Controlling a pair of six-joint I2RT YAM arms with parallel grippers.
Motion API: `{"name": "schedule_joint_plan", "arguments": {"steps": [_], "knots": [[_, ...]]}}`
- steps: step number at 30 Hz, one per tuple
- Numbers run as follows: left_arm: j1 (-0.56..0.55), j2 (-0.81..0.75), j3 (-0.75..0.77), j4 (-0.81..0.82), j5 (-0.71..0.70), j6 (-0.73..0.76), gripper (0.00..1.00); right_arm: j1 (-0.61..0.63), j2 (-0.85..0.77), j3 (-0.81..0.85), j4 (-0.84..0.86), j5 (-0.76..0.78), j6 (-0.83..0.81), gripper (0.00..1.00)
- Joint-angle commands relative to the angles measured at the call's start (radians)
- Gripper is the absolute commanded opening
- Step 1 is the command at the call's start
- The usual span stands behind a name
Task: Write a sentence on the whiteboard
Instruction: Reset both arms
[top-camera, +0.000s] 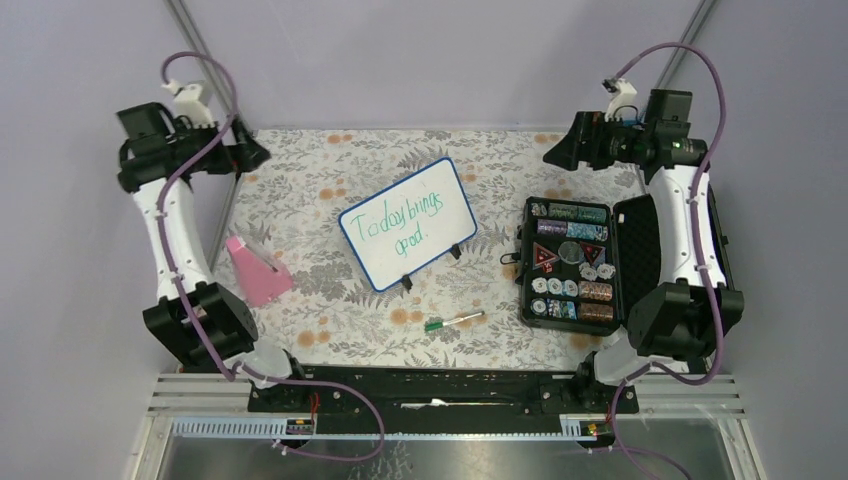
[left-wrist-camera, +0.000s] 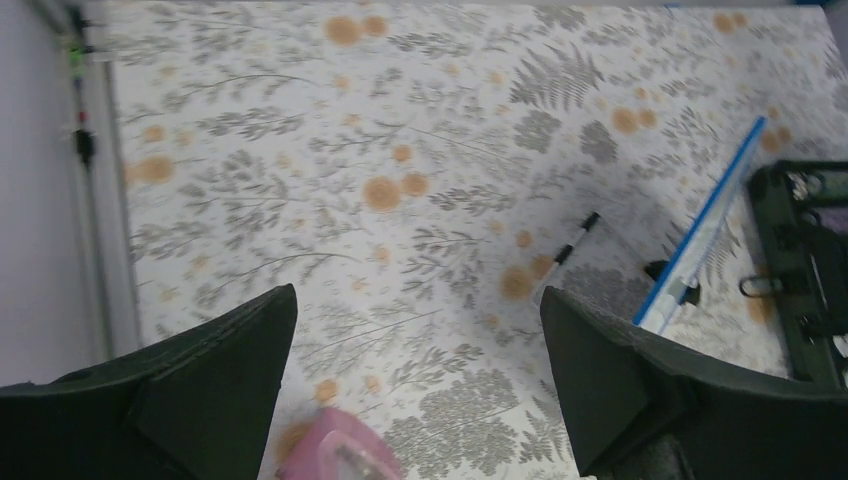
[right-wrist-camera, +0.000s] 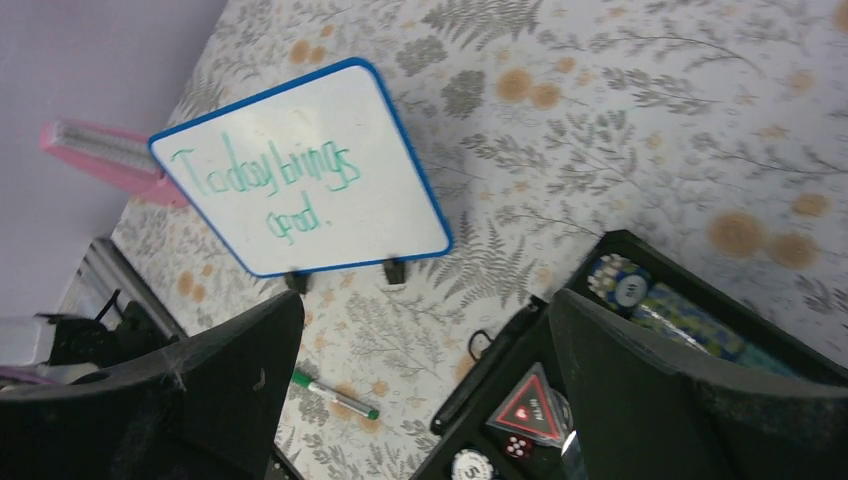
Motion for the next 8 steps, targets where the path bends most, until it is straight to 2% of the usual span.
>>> {"name": "schedule_joint_plan", "arguments": {"steps": [1, 8], "knots": [[0.114, -0.048, 0.004, 0.024, 0.053, 0.009, 0.99, -0.075, 0.028, 0.063, -0.029, 0.037, -0.042, 1.0], [0.161, -0.038, -0.027, 0.059, 0.028, 0.011, 0.99, -0.133, 0.052, 0.09, -0.03, 0.051, -0.06, 1.0]]}}
